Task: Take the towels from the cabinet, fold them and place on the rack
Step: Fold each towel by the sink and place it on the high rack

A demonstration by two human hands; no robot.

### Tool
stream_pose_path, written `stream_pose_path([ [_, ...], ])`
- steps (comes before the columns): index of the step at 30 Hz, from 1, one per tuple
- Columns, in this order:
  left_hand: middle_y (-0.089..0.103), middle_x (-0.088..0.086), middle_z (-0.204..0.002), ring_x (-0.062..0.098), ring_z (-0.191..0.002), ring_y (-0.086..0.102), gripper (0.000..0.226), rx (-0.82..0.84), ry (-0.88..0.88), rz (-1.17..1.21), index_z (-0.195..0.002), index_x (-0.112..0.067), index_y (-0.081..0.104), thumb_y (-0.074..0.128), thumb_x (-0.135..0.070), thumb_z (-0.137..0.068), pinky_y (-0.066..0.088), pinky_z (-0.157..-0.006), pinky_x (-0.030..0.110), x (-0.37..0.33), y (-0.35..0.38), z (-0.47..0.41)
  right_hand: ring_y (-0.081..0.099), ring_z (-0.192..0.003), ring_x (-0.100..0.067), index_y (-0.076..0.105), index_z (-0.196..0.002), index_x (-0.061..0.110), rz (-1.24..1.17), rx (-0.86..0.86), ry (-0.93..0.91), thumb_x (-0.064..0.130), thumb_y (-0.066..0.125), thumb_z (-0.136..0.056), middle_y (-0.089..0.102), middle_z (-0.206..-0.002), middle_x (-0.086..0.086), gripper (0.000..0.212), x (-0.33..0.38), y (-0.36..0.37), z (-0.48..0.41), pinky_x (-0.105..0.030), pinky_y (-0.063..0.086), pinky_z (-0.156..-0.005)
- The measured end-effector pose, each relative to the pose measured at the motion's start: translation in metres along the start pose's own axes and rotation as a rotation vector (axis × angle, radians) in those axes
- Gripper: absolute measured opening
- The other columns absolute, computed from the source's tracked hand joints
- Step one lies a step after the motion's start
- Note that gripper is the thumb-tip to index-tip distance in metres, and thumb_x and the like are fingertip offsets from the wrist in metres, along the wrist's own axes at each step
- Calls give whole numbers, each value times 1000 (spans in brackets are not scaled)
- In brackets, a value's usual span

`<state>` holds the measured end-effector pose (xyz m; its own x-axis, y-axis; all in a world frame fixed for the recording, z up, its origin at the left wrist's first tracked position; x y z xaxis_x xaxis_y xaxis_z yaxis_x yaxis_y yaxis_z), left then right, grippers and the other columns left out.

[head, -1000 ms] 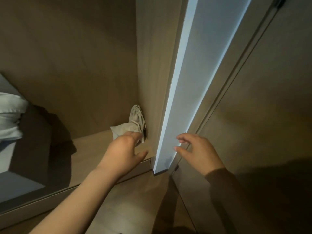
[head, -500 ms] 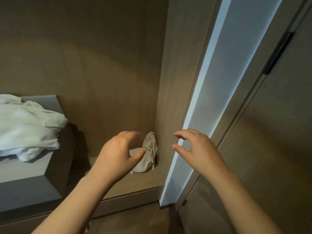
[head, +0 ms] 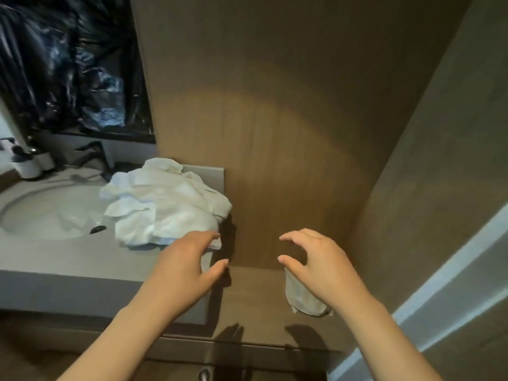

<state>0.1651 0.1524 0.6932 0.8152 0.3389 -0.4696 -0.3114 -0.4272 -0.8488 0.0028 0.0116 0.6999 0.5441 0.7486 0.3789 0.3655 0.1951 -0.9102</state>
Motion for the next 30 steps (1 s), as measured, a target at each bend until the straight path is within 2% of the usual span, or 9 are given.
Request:
stream_pose_path([
  [6,55,-10,-134,8,-119,53,54,-16,-101,5,-137,-27,50,63,-44,-87,41,-94,21,94,-30,-3,53,-117,-1,56,-130,38,-21,58,-56,44,61,-92,57,-127,18,38,66,56,-52,-18,40,-96],
  [10,52,-10,-138,7,-122,51,56,4,-148,-4,-139,-27,47,61,-47,-88,42,-99,24,133,-31,-15,54,-111,0,56,-129,37,-4,99,-97,45,60,-92,58,-123,18,38,85,83,-88,-13,37,-87],
  [16,53,-12,-136,6,-117,53,53,4,-204,-17,-136,-30,50,63,-46,-87,41,-89,19,179,-29,-64,54,-116,-1,55,-132,36,-42,144,-123,46,60,-92,57,-130,17,42,85,114,-158,-16,40,-96],
  [22,55,-13,-135,7,-118,54,51,-30,-243,-88,-134,-31,52,61,-47,-87,39,-87,18,213,-39,-132,53,-94,2,59,-128,34,-134,130,-148,42,62,-92,59,-120,17,37,84,124,-237,-18,43,-84],
  [26,55,-15,-134,6,-118,54,51,-46,-257,-88,-134,-32,52,62,-48,-87,37,-88,16,225,-38,-171,54,-109,0,59,-127,37,-174,136,-122,44,62,-91,58,-123,20,37,78,135,-278,-21,44,-95],
  [30,54,-17,-133,4,-117,53,50,-19,-256,-78,-134,-33,50,61,-49,-87,36,-86,13,237,-26,-196,55,-108,-5,61,-125,34,-168,165,-105,43,63,-90,60,-119,16,36,69,146,-310,-23,44,-93],
])
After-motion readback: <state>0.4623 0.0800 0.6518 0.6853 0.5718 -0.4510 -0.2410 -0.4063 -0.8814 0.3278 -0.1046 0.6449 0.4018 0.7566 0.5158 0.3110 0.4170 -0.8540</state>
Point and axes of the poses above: each hand's wrist, its own z-axis away from the middle knuckle, its own y-axis out of the palm, x = y × z, the point moved 8 cm from there along -z, towards the middle knuckle
